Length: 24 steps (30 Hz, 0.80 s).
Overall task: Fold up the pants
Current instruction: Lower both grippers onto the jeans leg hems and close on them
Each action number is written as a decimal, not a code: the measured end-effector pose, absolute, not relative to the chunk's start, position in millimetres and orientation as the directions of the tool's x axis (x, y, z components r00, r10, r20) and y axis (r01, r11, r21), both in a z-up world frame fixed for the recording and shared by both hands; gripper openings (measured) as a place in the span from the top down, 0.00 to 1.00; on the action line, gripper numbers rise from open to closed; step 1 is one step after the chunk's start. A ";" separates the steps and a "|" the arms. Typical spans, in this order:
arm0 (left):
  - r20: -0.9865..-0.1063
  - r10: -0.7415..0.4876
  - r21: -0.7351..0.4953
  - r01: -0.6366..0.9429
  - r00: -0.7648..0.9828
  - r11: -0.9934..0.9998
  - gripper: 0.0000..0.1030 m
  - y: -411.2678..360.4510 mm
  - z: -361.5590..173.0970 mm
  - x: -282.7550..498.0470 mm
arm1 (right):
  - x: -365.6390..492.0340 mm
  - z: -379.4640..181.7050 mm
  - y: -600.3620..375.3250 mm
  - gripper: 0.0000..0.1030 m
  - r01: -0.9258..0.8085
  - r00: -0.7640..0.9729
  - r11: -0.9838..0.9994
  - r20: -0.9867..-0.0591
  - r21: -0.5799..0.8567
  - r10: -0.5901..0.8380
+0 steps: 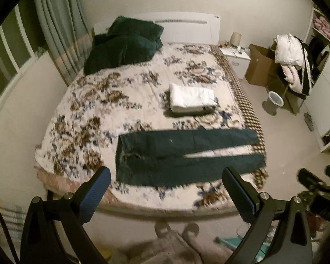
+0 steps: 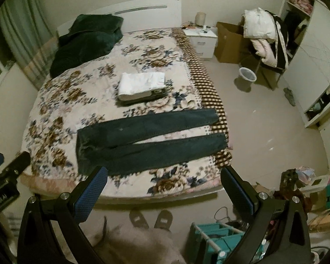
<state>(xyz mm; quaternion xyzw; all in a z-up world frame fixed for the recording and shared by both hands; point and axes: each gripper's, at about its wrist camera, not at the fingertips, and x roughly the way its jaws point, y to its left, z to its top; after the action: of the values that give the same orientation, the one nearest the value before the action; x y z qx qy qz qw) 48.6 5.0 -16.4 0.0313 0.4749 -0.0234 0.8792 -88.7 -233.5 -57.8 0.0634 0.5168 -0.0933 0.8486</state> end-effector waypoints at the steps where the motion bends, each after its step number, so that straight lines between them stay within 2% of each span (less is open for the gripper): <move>1: -0.830 0.006 0.055 0.071 0.558 0.996 0.00 5.3 -25.0 60.4 | -80.0 -65.0 -236.3 0.00 0.230 0.458 0.973 -0.883 0.007 -0.102; 6: -0.827 0.016 0.090 0.103 0.562 0.991 0.00 6.0 -72.7 118.3 | -16.9 -115.9 -252.9 0.00 0.224 0.444 0.970 -0.876 -0.098 -0.191; 11: -0.847 0.094 0.189 0.130 0.523 0.973 0.00 -15.7 -138.1 183.8 | 61.7 -194.3 -278.1 0.00 0.160 0.376 0.973 -0.901 -0.169 -0.218; 14: -0.866 0.128 0.226 0.150 0.483 0.962 0.00 -31.2 -180.6 224.6 | 116.2 -256.3 -300.4 0.00 0.102 0.310 0.975 -0.925 -0.199 -0.222; 18: -0.888 0.182 0.283 0.189 0.423 0.940 0.00 -55.1 -248.9 277.5 | 199.6 -351.1 -330.4 0.00 -0.019 0.231 0.985 -0.959 -0.173 -0.164; 24: -0.913 0.262 0.356 0.295 0.314 0.887 0.00 -85.4 -386.3 364.0 | 309.4 -509.3 -345.3 0.00 -0.249 0.139 0.949 -0.977 -0.191 -0.160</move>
<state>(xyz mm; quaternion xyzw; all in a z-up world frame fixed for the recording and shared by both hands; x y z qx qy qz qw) 364.0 -85.4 -386.3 0.2379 0.5856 -0.0108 0.7748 309.4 -345.3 -509.3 -0.1560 0.6553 0.0304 0.7384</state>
